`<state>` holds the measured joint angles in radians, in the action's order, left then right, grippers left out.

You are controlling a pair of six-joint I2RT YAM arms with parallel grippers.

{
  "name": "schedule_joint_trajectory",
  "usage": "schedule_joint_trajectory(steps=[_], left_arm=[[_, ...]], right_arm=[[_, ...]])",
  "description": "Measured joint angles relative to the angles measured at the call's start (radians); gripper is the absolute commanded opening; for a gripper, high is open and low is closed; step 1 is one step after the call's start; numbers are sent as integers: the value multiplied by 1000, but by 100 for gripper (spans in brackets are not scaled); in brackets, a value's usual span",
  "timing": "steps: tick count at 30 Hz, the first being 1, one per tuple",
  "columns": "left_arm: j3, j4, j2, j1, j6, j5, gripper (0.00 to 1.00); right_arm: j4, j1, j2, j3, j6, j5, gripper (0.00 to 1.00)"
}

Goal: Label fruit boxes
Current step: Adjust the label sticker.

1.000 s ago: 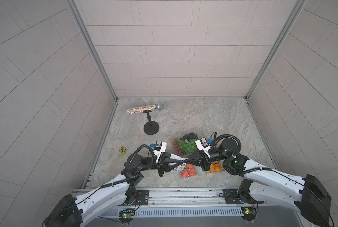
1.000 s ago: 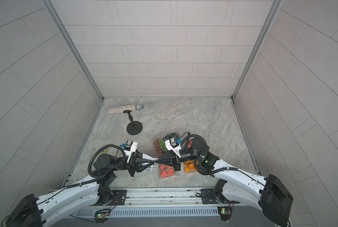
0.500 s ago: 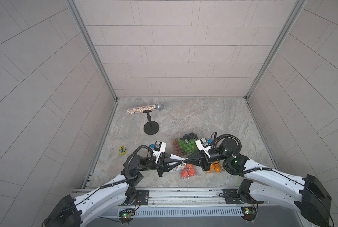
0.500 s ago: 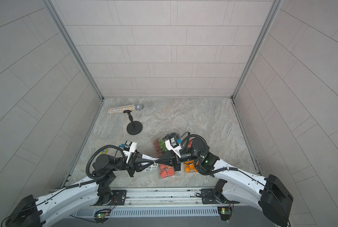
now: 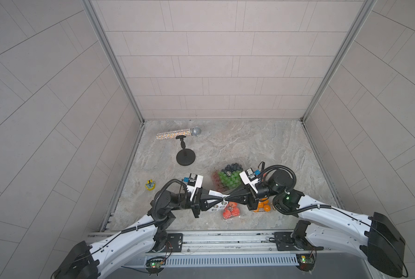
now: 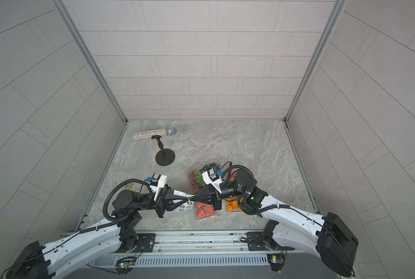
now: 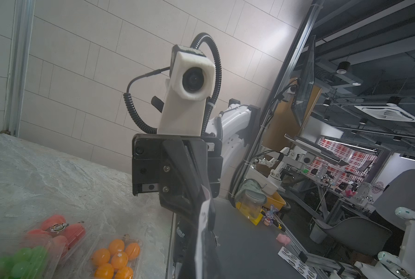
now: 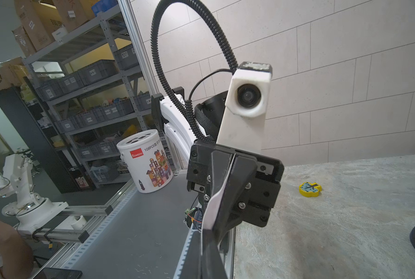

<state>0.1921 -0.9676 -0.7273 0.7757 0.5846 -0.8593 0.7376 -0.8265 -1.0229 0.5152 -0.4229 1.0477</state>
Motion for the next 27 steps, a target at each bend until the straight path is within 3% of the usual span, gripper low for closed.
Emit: schedule_joint_trajectory(steps=[27], left_arm=[[0,50,20,2,6,-15,0]], right_arm=[[-79,-11,19,0,56,-38,0]])
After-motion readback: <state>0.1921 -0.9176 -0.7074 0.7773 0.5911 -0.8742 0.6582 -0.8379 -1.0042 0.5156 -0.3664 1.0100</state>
